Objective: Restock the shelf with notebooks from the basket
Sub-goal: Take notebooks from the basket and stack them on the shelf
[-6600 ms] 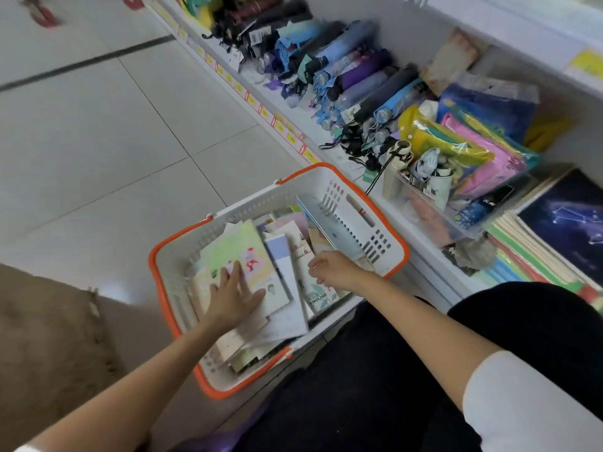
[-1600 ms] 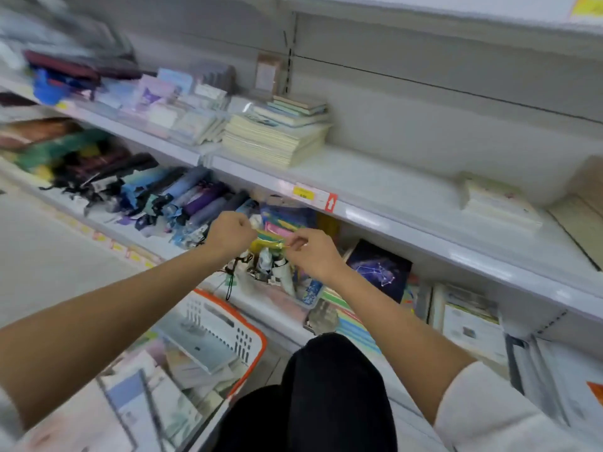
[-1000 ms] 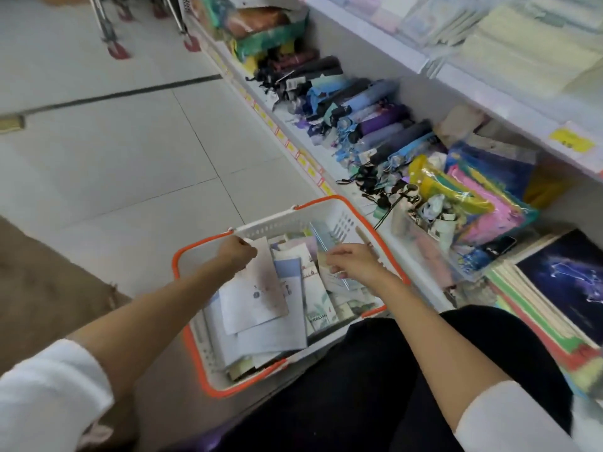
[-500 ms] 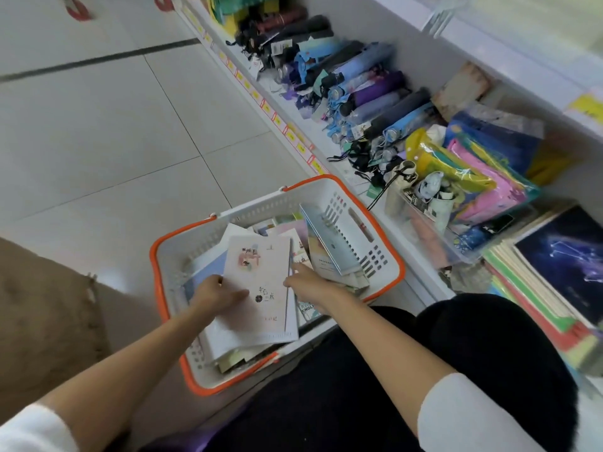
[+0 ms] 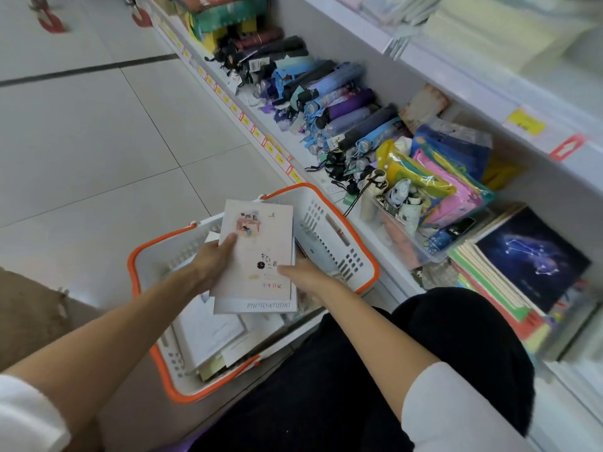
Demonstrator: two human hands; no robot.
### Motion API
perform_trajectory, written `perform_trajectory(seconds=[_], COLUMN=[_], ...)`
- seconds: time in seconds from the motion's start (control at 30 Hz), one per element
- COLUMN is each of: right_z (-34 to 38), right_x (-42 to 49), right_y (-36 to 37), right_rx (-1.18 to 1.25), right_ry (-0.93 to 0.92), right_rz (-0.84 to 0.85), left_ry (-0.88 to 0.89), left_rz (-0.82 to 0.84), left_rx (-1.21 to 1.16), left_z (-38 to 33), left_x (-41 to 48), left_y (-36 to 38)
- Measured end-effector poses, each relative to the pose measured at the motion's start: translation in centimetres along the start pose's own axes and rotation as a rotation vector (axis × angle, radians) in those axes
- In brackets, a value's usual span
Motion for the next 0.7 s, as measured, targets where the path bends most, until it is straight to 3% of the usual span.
perform_trajectory(seconds=[0.1,0.27,0.4,0.57,0.7], right_z=[0.8,3.6,5.3,5.8,4.1], right_x=[-1.0,-5.2,-11.0,-17.9,-23.4], right_y=[-1.7,-7.2,-13.6,-21.3,-26.4], right_rx=[0.04,0.033,0.241,0.196,0.41], right_ry=[0.019,-0.173,-0.234,-0.371,-0.415], right_rz=[-0.06,-0.349,-0.411,-0.613,-0.732], left_ry=[-0.015,0.099,0.101,0.215,0.233], left_rz=[0.034,0.093,0.236,0.463,0.668], left_rx=[-0.093,-0.124,-0.224,-0.238,-0.196], left_z=[-3.3,-9.6,-13.9,-18.8,-22.1], left_x=[0.2,-1.1,-3.9,-8.9,-13.2], left_y=[2.2,7.4,13.1,21.4,27.6])
Point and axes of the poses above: each hand's wrist, its own x-axis towards the middle knuckle, its own y-axis out of the palm, z = x × y, the point moved 3 cm from there along x, towards the middle knuckle, and after that the axes turned 2 degrees about -y, right-handed, at the moved point
